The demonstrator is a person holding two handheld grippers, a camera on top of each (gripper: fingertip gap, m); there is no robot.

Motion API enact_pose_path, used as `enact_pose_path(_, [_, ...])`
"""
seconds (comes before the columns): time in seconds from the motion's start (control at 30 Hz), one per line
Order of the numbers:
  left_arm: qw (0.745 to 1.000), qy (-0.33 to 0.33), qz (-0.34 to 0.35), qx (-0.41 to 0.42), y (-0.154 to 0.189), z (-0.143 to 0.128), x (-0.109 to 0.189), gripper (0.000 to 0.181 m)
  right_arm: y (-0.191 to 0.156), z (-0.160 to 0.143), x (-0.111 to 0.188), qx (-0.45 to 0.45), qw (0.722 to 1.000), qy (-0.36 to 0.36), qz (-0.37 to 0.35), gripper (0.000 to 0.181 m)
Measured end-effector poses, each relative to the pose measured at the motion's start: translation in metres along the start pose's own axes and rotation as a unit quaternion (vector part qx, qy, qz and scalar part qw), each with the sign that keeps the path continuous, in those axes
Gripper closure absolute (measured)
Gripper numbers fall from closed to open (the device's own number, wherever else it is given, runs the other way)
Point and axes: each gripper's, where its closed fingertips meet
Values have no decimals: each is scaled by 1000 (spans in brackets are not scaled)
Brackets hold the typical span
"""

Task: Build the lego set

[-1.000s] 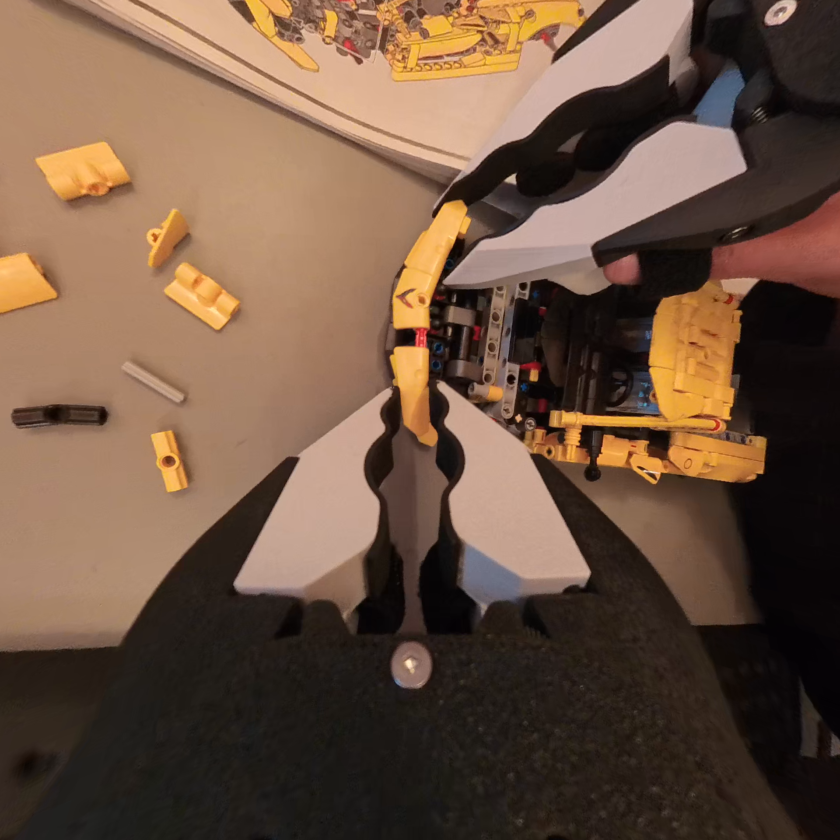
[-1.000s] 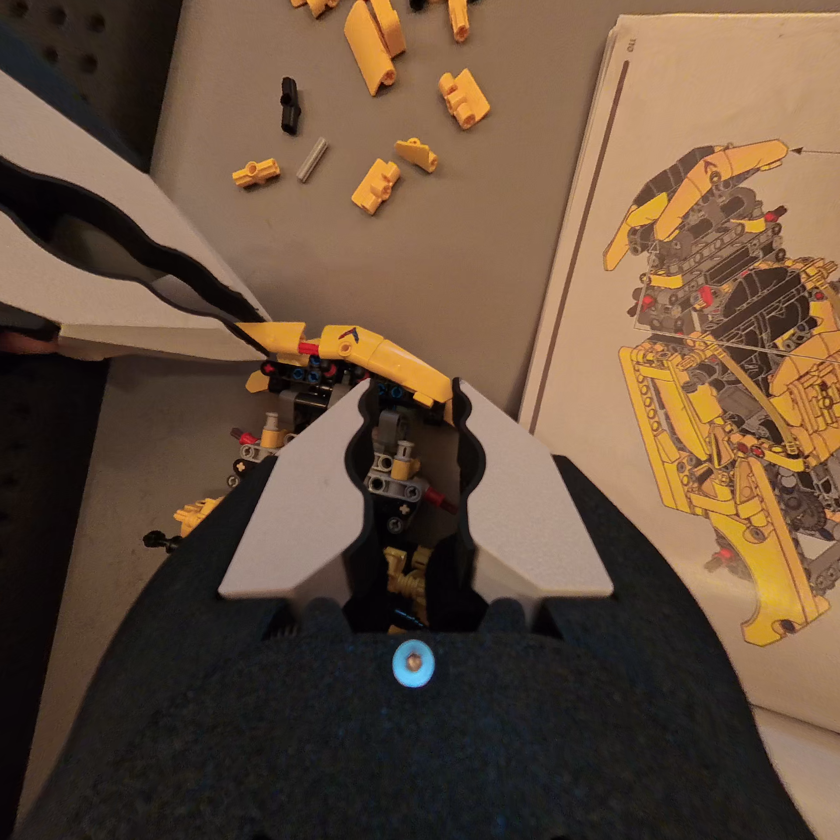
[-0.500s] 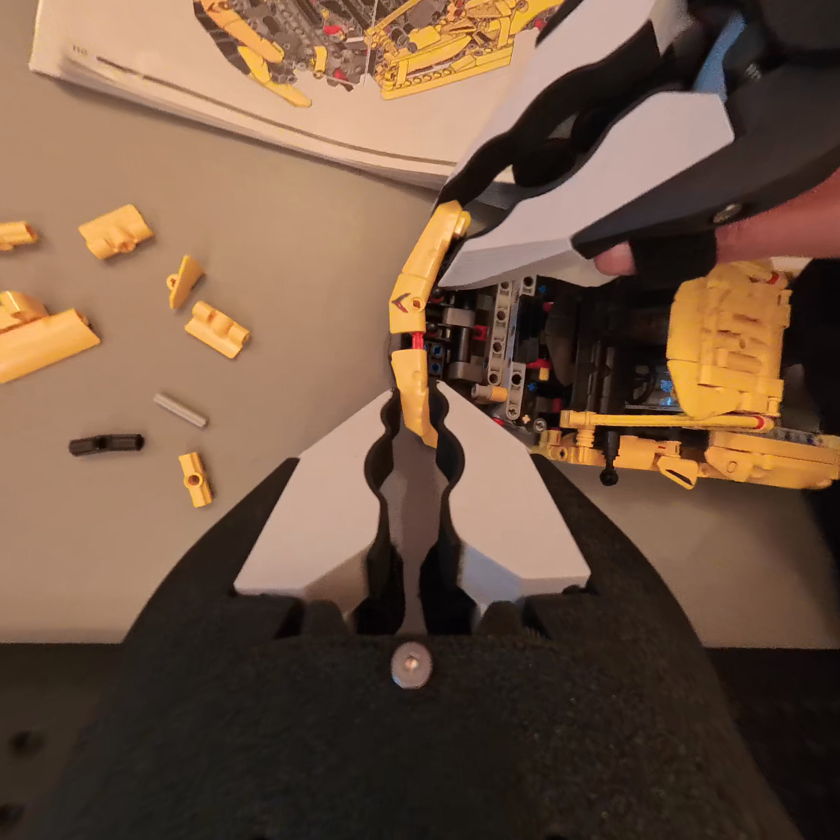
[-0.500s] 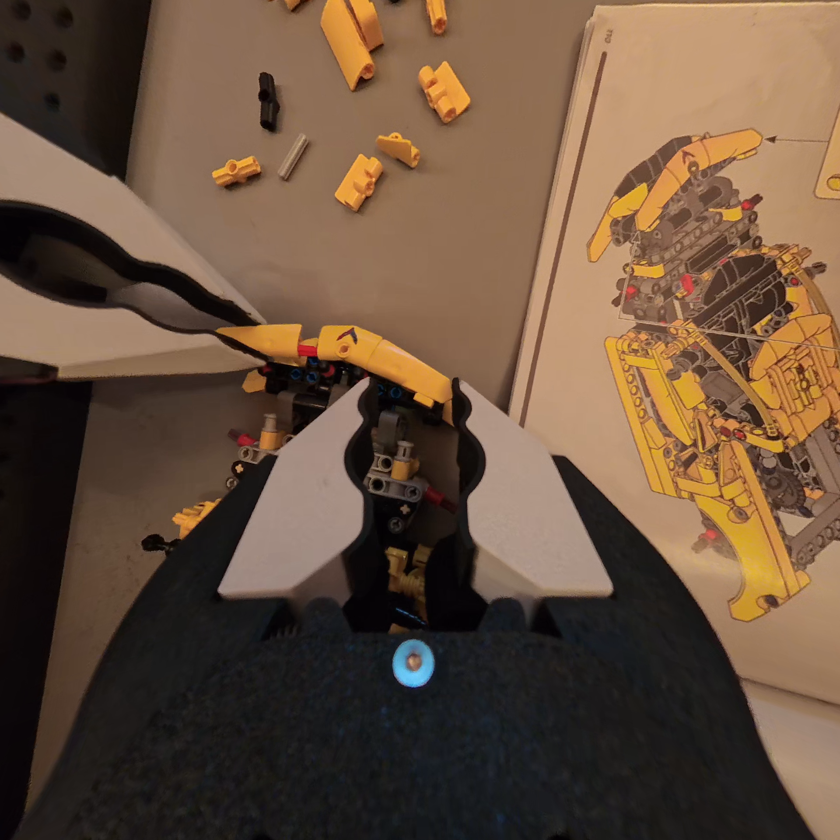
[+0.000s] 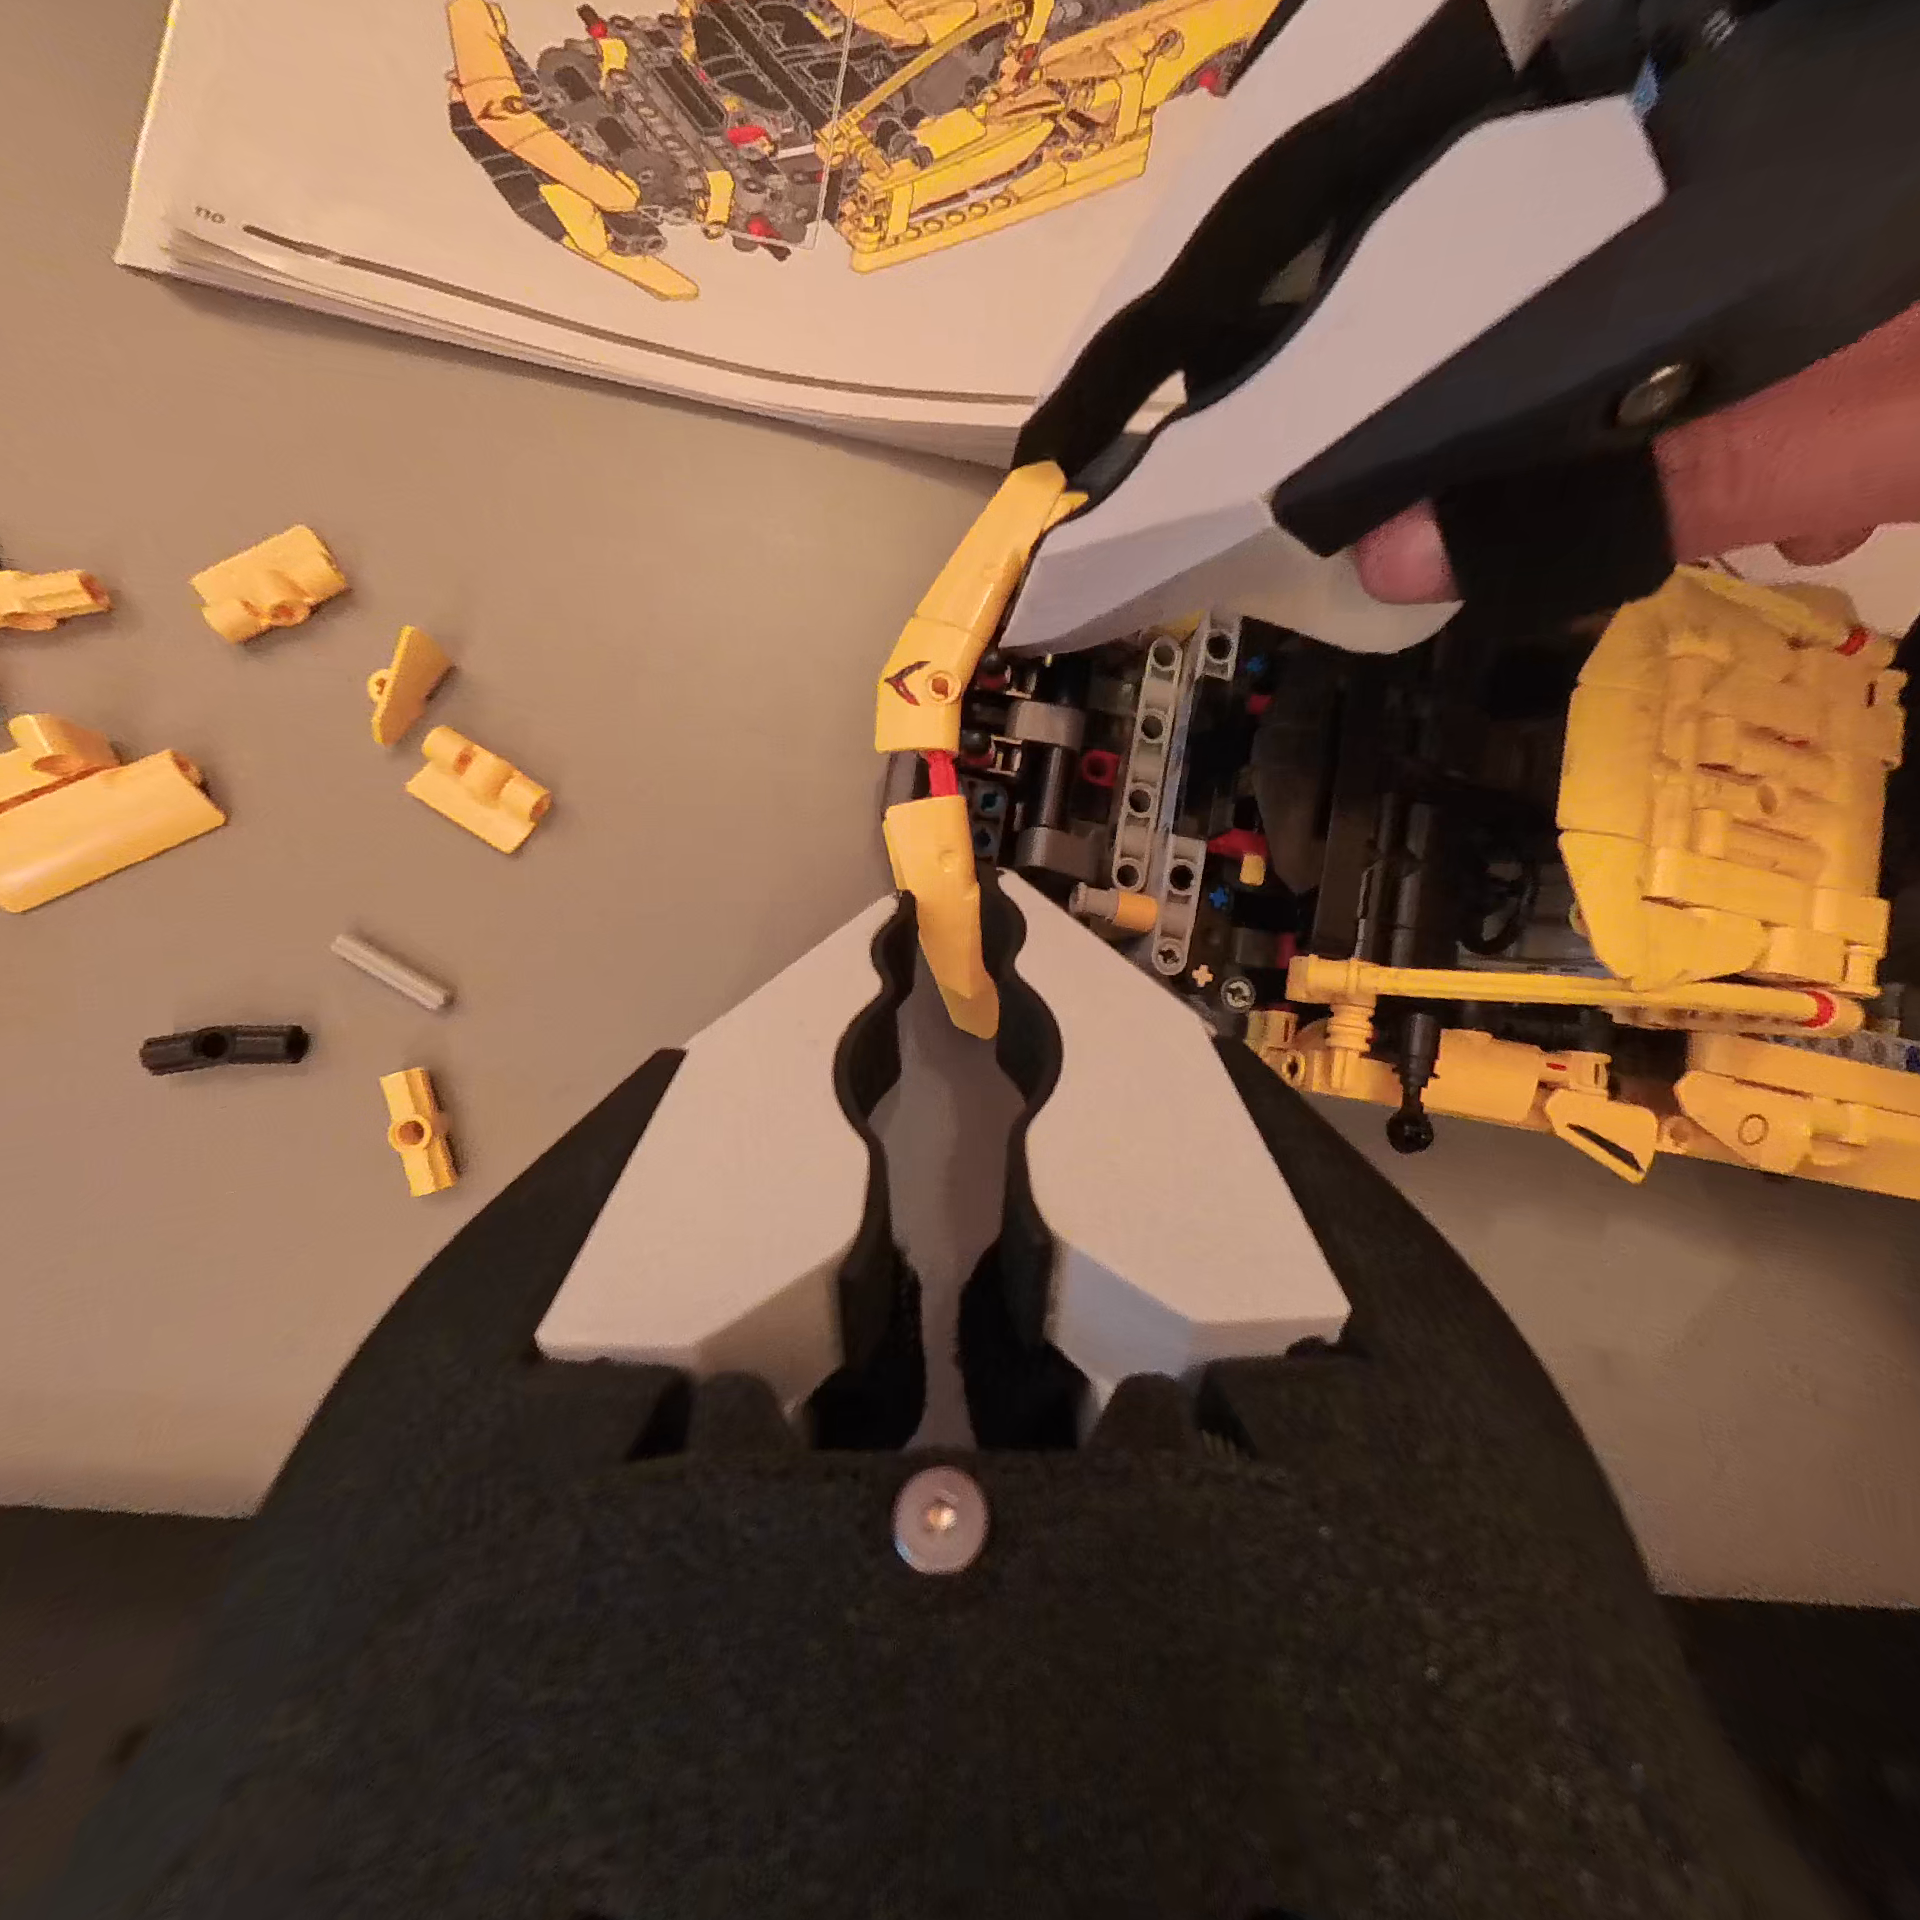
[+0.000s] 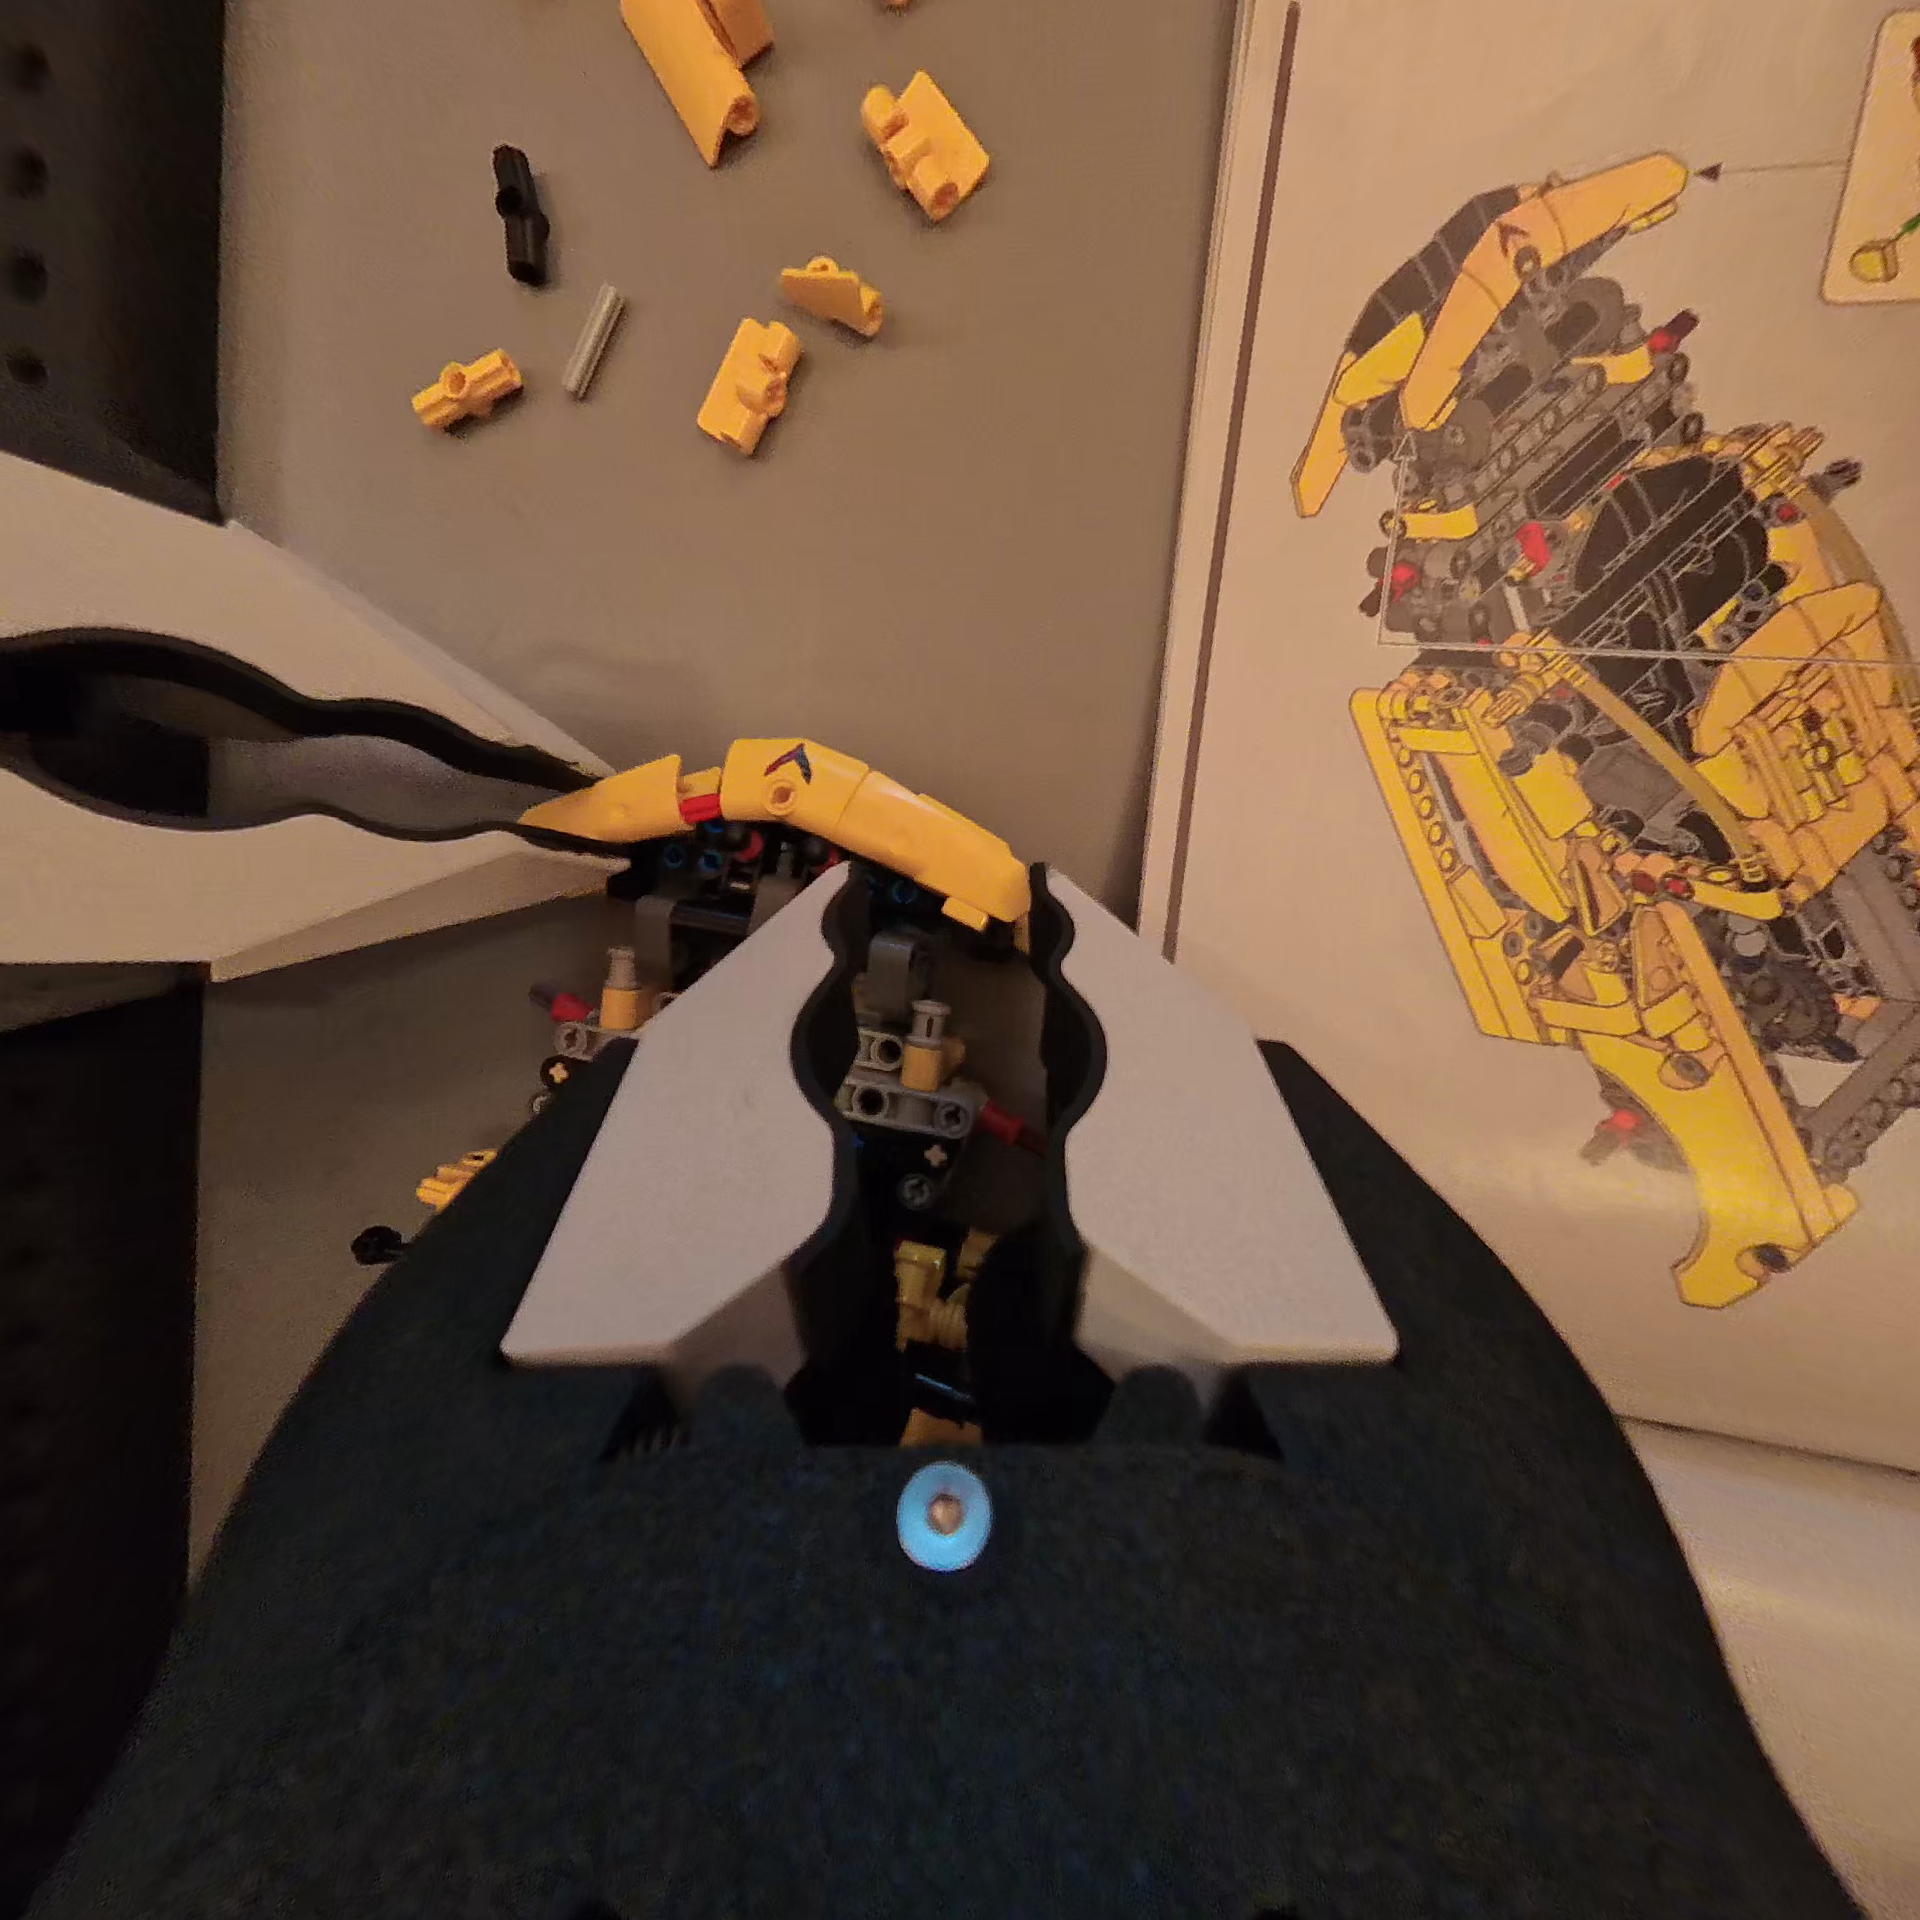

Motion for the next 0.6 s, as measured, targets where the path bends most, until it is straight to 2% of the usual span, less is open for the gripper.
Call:
enact_pose_path(0.43, [996, -73, -33, -23, -4, -2, 4, 170, -2, 1, 1, 49, 998, -9, -41, 151])
enact_pose_path(0.6, [995, -83, -18, -53, -3, -2, 3, 170, -2, 1, 1, 40, 998, -11, -38, 151])
Point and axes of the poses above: each gripper's, where its closed fingertips meet, x back along the fingers, z out of its top, y = z × x across the jaws, and after that the axes turned 4 degrees about -y, right-handed
